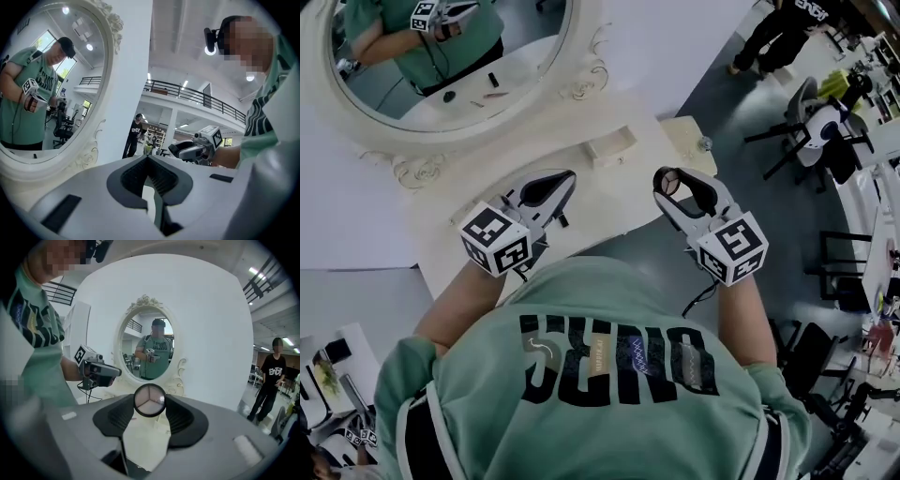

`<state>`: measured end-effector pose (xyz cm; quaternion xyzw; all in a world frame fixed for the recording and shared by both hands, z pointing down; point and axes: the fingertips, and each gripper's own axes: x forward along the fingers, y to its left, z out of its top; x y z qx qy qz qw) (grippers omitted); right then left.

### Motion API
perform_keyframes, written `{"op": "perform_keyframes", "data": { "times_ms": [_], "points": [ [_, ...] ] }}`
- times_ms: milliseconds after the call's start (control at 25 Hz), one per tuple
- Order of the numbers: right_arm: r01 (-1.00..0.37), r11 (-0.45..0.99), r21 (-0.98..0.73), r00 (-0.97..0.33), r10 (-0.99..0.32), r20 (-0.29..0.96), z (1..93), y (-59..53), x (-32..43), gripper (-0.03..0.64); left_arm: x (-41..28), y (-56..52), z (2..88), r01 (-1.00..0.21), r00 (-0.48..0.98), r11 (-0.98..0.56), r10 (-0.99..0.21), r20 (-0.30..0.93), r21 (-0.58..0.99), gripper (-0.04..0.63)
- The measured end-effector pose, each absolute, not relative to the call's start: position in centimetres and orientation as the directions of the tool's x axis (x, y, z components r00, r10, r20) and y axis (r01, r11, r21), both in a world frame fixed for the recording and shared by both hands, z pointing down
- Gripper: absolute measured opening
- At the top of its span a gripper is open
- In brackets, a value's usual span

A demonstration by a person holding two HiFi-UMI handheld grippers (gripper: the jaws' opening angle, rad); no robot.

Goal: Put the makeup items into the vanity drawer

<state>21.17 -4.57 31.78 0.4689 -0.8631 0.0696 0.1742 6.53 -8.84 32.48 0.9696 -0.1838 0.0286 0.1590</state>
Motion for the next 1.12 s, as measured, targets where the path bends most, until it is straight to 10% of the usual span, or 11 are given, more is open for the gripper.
{"op": "perform_keyframes", "data": {
  "times_ms": [480, 1120],
  "points": [
    [-0.807, 0.590, 0.011, -0.525, -0.726, 0.444, 34.0, -7.8, 20.5, 0.222, 6.5, -10.6, 34.6, -0.412, 0.911, -0.867, -0.388, 0.137, 0.280, 0.005],
    [-0.857, 0.503, -0.112, -0.370, -0.449, 0.814, 59.0, -24.0, 23.2, 0.222, 6.8, -16.7, 46.6, -0.422, 0.906, -0.816, -0.359, 0.225, 0.395, 0.005]
  ]
}}
